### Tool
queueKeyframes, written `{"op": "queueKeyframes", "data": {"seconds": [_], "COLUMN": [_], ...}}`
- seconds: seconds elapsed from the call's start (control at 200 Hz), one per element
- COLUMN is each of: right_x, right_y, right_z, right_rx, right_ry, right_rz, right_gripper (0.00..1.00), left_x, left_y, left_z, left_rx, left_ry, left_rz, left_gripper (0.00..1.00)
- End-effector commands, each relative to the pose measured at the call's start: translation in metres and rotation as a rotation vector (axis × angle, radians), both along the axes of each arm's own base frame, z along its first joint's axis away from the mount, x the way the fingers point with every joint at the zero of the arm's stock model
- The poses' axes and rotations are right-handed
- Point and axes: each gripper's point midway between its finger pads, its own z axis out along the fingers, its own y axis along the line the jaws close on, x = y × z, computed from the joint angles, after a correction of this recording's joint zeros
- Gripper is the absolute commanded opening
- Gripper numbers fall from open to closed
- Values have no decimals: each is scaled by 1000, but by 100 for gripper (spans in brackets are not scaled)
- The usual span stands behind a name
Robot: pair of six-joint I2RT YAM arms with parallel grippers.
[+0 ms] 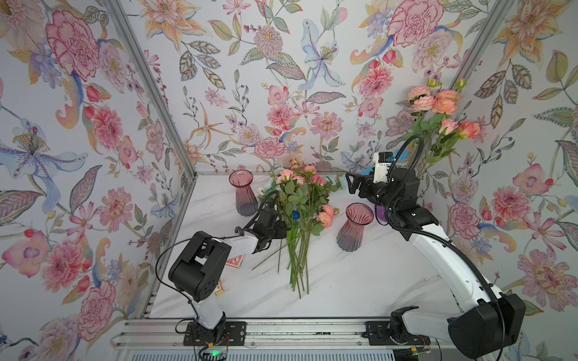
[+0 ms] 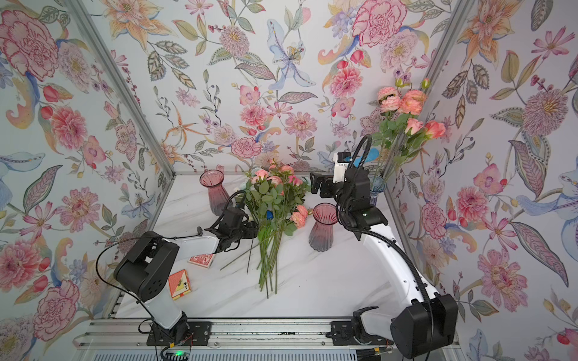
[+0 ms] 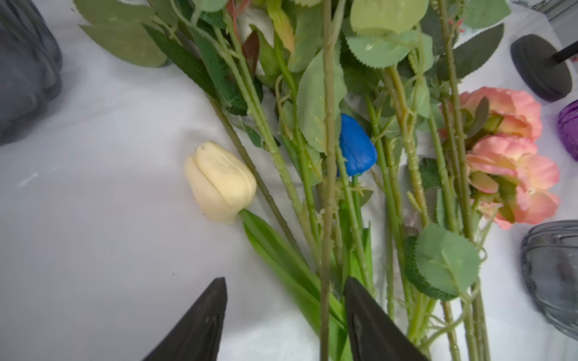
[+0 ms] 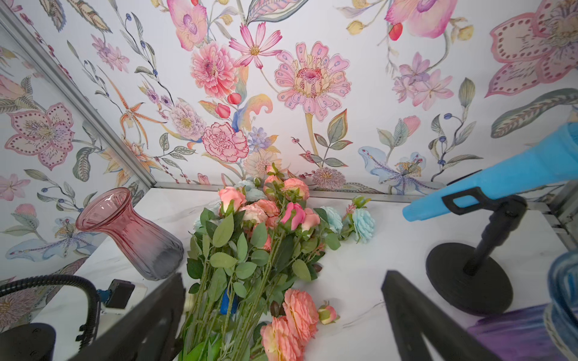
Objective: Place the pink flowers into the vase
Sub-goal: Pick up the flower at the center of the board.
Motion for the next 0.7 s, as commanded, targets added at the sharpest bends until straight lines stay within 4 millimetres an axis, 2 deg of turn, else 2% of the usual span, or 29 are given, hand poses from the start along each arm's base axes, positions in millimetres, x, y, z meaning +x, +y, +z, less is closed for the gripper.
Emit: {"op": "queueKeyframes", "data": {"seconds": [0.0,0.19,0.38,0.565,0.695], "right_x": [2,4,6,8,8], "right_y": [3,4,7,15,20], "right_z": [-7,-18,-23,-27,-28], "right_rx": [-21,-25,-14,-13,-14], "right_ry": [1,21,31,43,46], "right_rz": [2,3,9,26,37], "right_gripper": [99,99,99,99,99], "left_x": [3,2,2,4,8], "left_y": [0,-6,-9,-12,-12], "left_z": [-5,-16,-16,-7,7], "left_rx": [-23,-42,-51,-52,-43], "left_ry": [-1,23,19,-6,-40], "left_rz": [13,-11,-24,-42,-54], "left_gripper": [57,41,23,21,18]}}
